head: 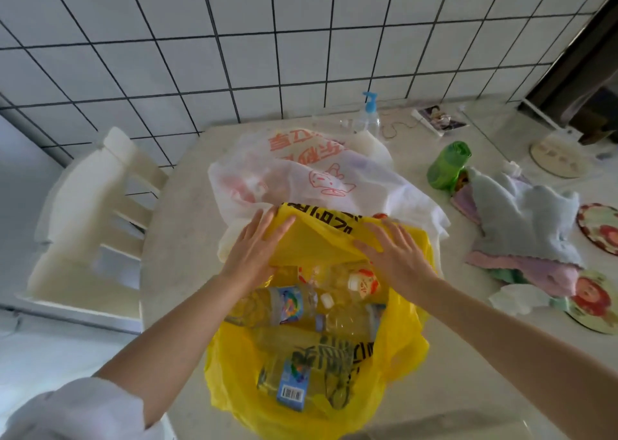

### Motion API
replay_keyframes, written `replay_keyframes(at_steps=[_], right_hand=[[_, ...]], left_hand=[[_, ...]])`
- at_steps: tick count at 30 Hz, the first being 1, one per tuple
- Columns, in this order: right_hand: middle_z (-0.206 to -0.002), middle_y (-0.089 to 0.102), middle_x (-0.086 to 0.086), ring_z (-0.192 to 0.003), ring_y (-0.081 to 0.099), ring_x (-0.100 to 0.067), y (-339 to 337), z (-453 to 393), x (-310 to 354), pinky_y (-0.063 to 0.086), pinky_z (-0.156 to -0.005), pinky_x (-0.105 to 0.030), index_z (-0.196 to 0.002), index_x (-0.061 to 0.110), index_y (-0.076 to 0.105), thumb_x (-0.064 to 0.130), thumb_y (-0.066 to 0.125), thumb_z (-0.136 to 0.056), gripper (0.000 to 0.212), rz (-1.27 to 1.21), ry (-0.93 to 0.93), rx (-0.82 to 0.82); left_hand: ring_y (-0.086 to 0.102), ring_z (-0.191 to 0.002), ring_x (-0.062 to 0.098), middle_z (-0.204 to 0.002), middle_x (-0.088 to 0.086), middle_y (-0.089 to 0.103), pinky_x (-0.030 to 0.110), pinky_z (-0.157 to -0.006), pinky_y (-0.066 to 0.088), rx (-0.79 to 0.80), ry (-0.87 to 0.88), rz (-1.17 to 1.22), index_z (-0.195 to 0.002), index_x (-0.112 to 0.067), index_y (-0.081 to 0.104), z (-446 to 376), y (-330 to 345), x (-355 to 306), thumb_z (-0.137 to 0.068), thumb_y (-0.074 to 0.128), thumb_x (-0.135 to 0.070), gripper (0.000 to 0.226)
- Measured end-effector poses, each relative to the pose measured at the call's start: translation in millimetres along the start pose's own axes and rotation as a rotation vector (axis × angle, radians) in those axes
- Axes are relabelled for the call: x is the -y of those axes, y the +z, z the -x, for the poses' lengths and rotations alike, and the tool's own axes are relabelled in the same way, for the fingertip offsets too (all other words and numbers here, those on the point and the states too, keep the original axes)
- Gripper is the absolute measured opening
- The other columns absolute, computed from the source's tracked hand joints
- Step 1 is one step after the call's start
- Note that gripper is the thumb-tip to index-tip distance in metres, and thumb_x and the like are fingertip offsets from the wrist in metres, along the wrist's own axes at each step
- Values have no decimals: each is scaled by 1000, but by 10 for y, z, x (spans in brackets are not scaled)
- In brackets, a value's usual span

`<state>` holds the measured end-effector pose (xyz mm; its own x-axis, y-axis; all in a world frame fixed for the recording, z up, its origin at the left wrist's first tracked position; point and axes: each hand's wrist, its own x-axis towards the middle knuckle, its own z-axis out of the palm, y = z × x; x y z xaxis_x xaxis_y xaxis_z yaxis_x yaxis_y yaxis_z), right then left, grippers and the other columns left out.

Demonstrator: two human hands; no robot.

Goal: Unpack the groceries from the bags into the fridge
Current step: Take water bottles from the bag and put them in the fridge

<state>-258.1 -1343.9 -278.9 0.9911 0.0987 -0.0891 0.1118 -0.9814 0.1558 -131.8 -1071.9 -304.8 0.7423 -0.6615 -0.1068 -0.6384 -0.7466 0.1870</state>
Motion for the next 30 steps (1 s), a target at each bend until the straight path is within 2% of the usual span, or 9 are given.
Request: replay_keyframes(at_steps=[3,7,10,12,14,20,24,27,30], right_hand=[[-130,57,-11,-118,54,-41,17,-63,-401,47,-94,-53,-123,21,62,14,75,-77,48,-130,41,-157],[-109,67,-4,-100,62,-29,-105,-250,-686,54,-80,-43,-115,21,65,10,57,-90,28,-319,205,-95],[-100,68,-4,-87,62,-26,-159,-405,-776,51,-76,-40,-111,22,63,21,48,-97,20,-413,246,-28],[-94,67,-4,-79,58,-22,-172,-489,-778,48,-69,-34,-109,22,62,27,45,-99,20,-402,221,-9],[-92,67,-4,-78,58,-22,-146,-576,-768,47,-67,-31,-108,22,62,32,45,-99,22,-404,204,20],[-80,60,1,-78,58,-19,-5,-759,-796,47,-63,-28,-101,22,63,46,54,-92,27,-374,254,143],[-80,61,1,-76,57,-18,104,-717,-876,47,-64,-29,-95,20,66,50,54,-90,33,-369,258,226],[-91,65,1,-85,57,-17,111,-663,-892,47,-74,-28,-101,21,66,49,57,-89,32,-510,261,251],[-108,63,2,-98,55,-16,10,-610,-789,43,-84,-27,-114,20,62,38,63,-88,31,-685,241,153]], left_hand=[[8,-149,29,-162,2,-4,45,-116,29,-35,71,102,-152,-39,0,-56,-29,67,-79,76,-29,106],[31,-141,23,-159,-2,17,39,-108,37,-90,41,279,-152,-31,21,-152,-134,35,-88,66,-18,79],[51,-124,20,-139,0,52,35,-101,43,-186,-22,429,-137,-22,50,-313,-287,-10,-91,56,-8,48],[61,-105,18,-115,-1,66,25,-86,46,-216,-90,538,-120,-18,64,-421,-378,-16,-93,54,-7,32],[63,-93,16,-100,-2,69,22,-76,45,-206,-196,619,-110,-16,70,-524,-415,16,-94,53,-7,25],[66,-81,19,-83,5,71,27,-73,49,-229,-486,654,-87,-11,75,-677,-354,193,-81,73,-12,6],[65,-78,16,-82,3,71,24,-75,47,-207,-494,610,-87,-11,75,-552,-303,263,-77,79,-17,13],[64,-77,14,-84,1,70,22,-74,46,-267,-477,659,-89,-10,74,-384,-294,306,-77,79,-16,14],[61,-76,14,-90,5,71,26,-73,49,-300,-459,593,-96,-8,72,-211,-264,367,-79,77,-15,19]])
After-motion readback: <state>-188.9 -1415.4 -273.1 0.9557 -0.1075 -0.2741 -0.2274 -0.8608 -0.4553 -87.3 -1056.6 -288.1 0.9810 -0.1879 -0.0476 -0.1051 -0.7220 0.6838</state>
